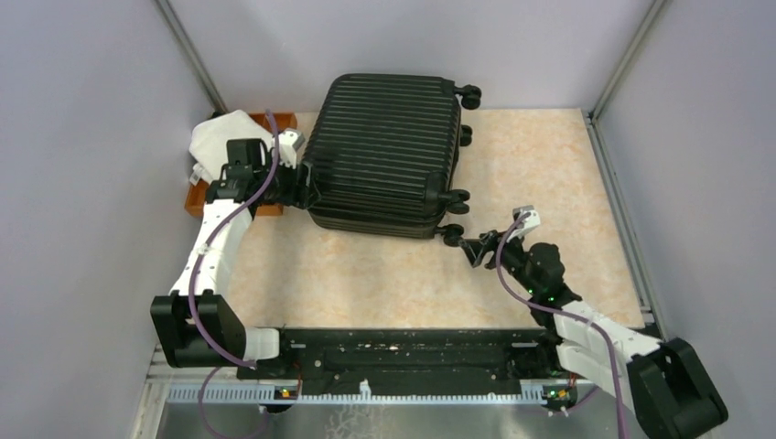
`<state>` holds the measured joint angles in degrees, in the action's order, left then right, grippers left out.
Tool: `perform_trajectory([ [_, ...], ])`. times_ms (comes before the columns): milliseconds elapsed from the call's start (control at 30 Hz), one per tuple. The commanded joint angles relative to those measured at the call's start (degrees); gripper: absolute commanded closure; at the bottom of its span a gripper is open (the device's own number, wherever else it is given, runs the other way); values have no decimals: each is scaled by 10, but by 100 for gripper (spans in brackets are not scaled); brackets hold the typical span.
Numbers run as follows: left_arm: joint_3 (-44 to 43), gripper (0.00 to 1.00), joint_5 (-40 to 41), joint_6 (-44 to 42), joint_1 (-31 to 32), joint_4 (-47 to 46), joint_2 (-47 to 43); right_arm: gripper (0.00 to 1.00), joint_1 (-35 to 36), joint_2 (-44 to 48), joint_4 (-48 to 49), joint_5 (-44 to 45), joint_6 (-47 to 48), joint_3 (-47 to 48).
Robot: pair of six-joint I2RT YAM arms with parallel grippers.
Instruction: Pack the luggage
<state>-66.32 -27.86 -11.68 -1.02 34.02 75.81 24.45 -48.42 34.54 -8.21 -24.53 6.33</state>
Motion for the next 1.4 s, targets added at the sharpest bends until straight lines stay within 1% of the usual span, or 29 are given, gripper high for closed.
perform_trajectory([
  [0,-43,28,-13,27,2,-104,1,34,-5,-92,123,-69,15,35],
  [100,-41,28,-18,23,2,-111,-1,45,-5,-165,176,-89,38,56],
  [200,-40,28,-10,23,2,-120,-3,51,-12,-220,253,-113,49,64],
  [333,-41,28,0,18,2,-124,-4,50,-27,-276,312,-133,47,88],
  [433,-39,28,3,16,2,-128,-2,48,-28,-314,328,-159,47,115],
  [567,-37,28,2,15,2,-128,-3,47,-34,-358,355,-165,42,133],
  [667,-34,28,3,13,2,-130,-4,47,-37,-396,407,-195,22,139],
  [733,-34,29,4,12,2,-130,-3,47,-39,-423,430,-218,9,145],
  [867,-34,28,2,10,2,-126,-7,50,-51,-478,506,-248,-34,142],
  [967,-32,28,0,9,2,-125,-10,56,-62,-505,556,-252,-57,135],
  [1133,-32,28,7,0,1,-119,-15,59,-65,-505,542,-255,-51,139],
  [1233,-34,28,9,-4,2,-115,-17,72,-65,-496,519,-258,-43,148],
  [1367,-53,24,21,-8,2,-87,-18,78,-65,-484,499,-258,-32,148],
])
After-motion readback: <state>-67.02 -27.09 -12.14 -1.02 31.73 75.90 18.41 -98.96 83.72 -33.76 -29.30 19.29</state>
